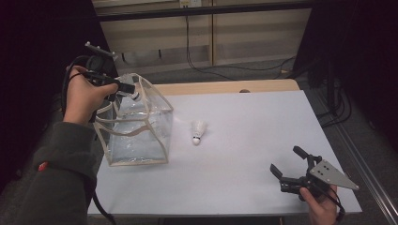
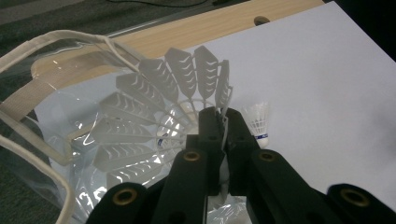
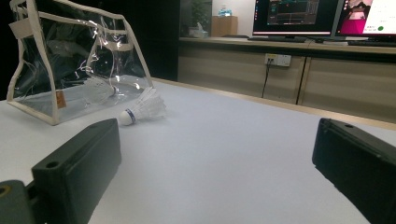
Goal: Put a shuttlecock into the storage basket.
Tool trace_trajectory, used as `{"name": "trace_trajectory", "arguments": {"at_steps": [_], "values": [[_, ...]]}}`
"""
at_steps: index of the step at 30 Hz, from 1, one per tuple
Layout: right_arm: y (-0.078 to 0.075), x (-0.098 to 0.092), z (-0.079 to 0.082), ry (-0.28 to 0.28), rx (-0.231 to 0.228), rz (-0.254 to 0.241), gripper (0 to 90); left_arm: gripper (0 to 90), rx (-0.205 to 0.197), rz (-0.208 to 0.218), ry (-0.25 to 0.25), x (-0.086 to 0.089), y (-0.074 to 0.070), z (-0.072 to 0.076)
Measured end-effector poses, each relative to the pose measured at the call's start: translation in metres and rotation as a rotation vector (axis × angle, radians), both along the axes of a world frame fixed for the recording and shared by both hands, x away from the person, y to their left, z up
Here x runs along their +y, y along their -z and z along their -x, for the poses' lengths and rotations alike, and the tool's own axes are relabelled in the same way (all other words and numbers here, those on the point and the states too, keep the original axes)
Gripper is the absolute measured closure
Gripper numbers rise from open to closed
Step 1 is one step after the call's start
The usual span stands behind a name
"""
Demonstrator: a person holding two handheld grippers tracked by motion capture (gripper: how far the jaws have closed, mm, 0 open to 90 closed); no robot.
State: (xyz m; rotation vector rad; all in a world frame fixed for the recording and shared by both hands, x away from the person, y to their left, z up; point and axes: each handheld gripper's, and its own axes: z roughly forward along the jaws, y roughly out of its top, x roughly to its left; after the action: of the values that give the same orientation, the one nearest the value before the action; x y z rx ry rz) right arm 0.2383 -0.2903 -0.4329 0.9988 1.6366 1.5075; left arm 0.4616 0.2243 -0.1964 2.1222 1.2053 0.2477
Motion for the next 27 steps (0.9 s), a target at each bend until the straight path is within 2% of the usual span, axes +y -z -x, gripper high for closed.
{"name": "trace_trajectory", "arguments": {"at_steps": [13,23,27], "values": [[0.000,0.000,0.000,0.000,-0.001,0.002,1.4,87.9,0.010,0.003,-0.052,0.015,0.012,-0.005],[0.000,0.000,0.000,0.001,0.000,0.004,1.4,87.6,0.025,-0.007,-0.061,0.018,0.022,-0.010],[0.000,0.000,0.000,0.000,0.000,0.002,1.4,87.6,0.018,-0.015,-0.069,0.018,0.024,-0.011]]}}
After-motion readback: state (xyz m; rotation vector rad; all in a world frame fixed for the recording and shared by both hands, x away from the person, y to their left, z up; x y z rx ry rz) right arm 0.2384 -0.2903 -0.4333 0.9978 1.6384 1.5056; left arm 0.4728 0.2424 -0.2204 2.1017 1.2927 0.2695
